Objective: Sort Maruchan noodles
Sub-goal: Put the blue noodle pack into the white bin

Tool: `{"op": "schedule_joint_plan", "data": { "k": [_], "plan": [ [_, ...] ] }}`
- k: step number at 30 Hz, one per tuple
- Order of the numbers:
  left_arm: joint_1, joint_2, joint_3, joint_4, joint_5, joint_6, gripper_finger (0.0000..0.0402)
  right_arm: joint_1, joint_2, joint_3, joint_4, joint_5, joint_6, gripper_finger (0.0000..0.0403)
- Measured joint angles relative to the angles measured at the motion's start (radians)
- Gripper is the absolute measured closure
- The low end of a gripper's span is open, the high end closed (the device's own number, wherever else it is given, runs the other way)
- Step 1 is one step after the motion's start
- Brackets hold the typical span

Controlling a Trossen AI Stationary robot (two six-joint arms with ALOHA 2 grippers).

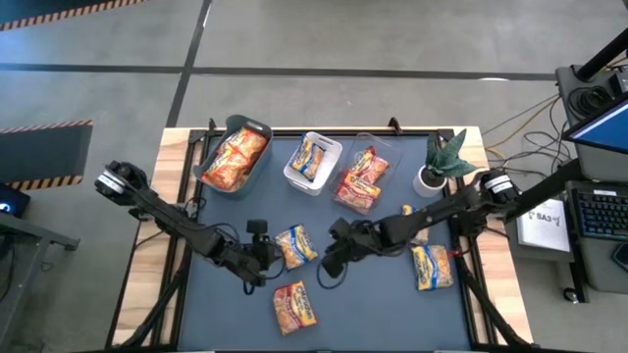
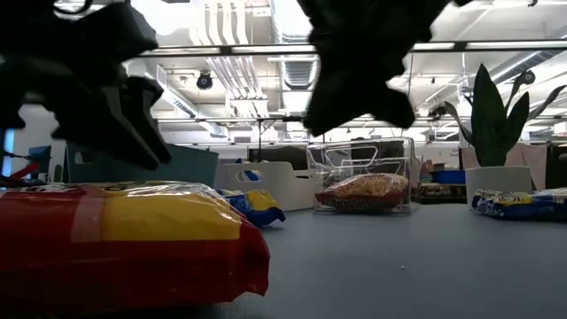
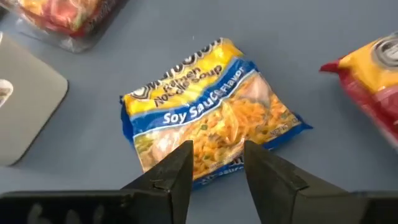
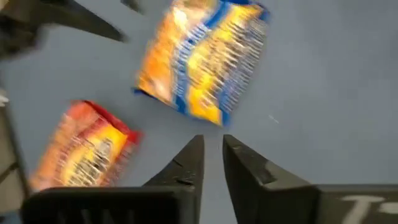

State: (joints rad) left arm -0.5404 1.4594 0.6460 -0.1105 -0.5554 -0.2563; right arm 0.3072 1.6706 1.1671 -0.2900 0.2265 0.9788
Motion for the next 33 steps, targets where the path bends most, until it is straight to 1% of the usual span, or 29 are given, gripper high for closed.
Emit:
{"op": "schedule_joint_plan", "data": {
  "k": [2,5,7,8,11,12,15,17,20,24,27,30,33],
  "plan": [
    [0.000,0.038,0.000,0.013,-0.002,-0.014,0.0289,-0.017,0.004,-0.001,0.025,-0.031,-0.042,0.0327],
    [0.001,0.084,-0.004,0.014,-0.007,-0.035,0.0306,-0.037,0.021,0.005,0.123,-0.061,-0.086,0.0291],
    [0.001,0.108,-0.004,0.013,-0.008,-0.044,0.0317,-0.052,0.030,0.000,0.122,-0.073,-0.106,0.0265],
    [0.001,0.119,-0.005,0.013,-0.010,-0.049,0.0322,-0.060,0.041,0.002,0.150,-0.075,-0.109,0.0252],
    [0.002,0.142,-0.003,0.022,-0.018,-0.059,0.0334,-0.080,0.051,-0.001,0.139,-0.078,-0.117,0.0215],
    [0.002,0.148,-0.003,0.021,-0.018,-0.064,0.0338,-0.087,0.060,0.002,0.163,-0.078,-0.117,0.0204],
    [0.004,0.169,-0.006,0.021,-0.010,-0.081,0.0350,-0.101,0.073,0.000,0.158,-0.078,-0.122,0.0173],
    [0.005,0.180,-0.009,0.023,-0.009,-0.096,0.0358,-0.110,0.089,0.003,0.186,-0.080,-0.124,0.0154],
    [0.006,0.196,-0.010,0.030,-0.014,-0.114,0.0363,-0.117,0.107,0.002,0.195,-0.094,-0.119,0.0127],
    [0.003,0.194,-0.006,0.017,-0.015,-0.124,0.0364,-0.119,0.117,0.001,0.192,-0.103,-0.124,0.0097],
    [-0.006,0.162,0.008,-0.038,-0.004,-0.102,0.0364,-0.118,0.109,0.001,0.188,-0.104,-0.127,0.0081],
    [-0.010,0.114,0.027,-0.051,-0.008,-0.042,0.0364,-0.118,0.099,0.001,0.191,-0.106,-0.144,0.0074],
    [-0.004,0.086,0.027,-0.048,-0.043,0.020,0.0364,-0.111,0.097,0.001,0.189,-0.116,-0.158,0.0075]
  ]
}}
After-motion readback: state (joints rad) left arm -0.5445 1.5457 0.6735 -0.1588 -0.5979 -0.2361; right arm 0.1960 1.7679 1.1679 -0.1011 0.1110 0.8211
